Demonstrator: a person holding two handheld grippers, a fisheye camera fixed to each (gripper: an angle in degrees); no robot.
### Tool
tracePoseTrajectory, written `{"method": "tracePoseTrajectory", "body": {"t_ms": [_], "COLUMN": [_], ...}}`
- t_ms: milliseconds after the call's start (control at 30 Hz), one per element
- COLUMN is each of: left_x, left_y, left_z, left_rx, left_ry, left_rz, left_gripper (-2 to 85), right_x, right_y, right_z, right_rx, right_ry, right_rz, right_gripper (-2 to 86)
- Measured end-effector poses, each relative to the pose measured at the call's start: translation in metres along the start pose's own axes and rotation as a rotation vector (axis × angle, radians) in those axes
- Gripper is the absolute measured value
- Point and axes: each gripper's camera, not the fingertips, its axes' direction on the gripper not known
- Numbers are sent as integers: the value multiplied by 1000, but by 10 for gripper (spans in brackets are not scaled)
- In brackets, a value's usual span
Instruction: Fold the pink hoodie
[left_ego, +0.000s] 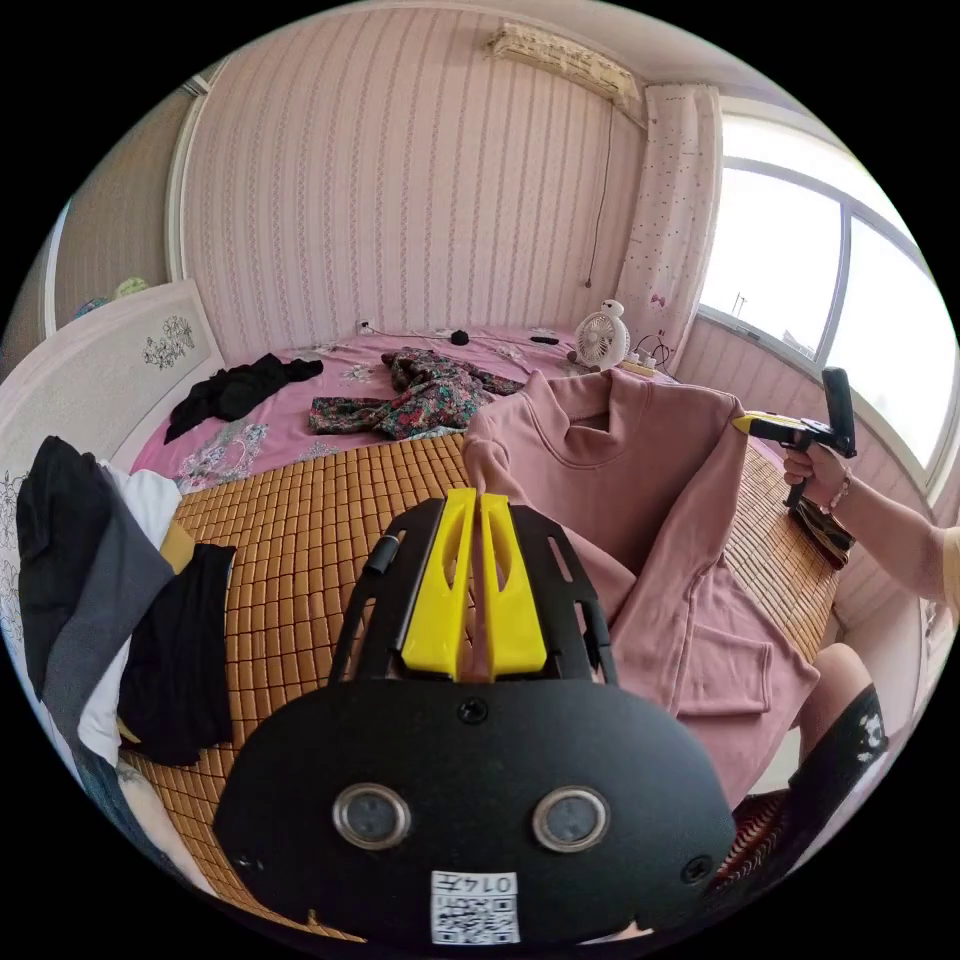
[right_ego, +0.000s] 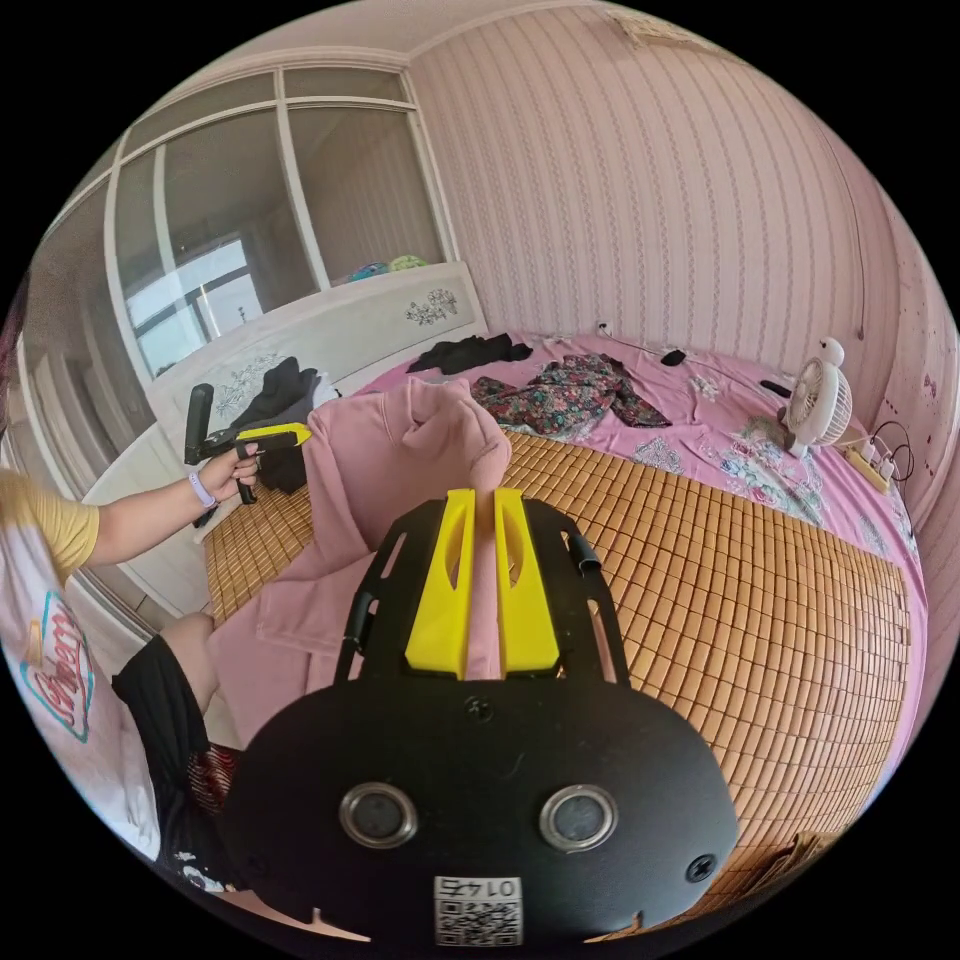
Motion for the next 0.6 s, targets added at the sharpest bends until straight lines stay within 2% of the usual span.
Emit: {"method": "tracePoseTrajectory", "body": {"t_ms": [67,167,267,400,500,600], "left_x": [5,1,20,29,29,24], "left_y": [56,160,264,322,326,324], "left_z": [-81,-155,-197,-213,-191,-144], "left_rx": [64,22,-99,-167,-172,-211], "left_ry": [71,246,201,163,129,94], "left_rz": [17,-116,-241,-375,-437,-511], "left_gripper": [-5,-4,8,42,70,73], "right_x": [-21,-47,-68,-54,-44,-42], "right_y": [41,129,226,296,303,298], "right_z": [-47,-97,-113,-108,-85,-35], "right_rx": [22,-66,-175,-206,-154,-286], "right_ry": [-17,-130,-14,48,30,85], "right_rz": [-38,88,239,538,608,563], "right_gripper": [26,38,50,68,80,92]}}
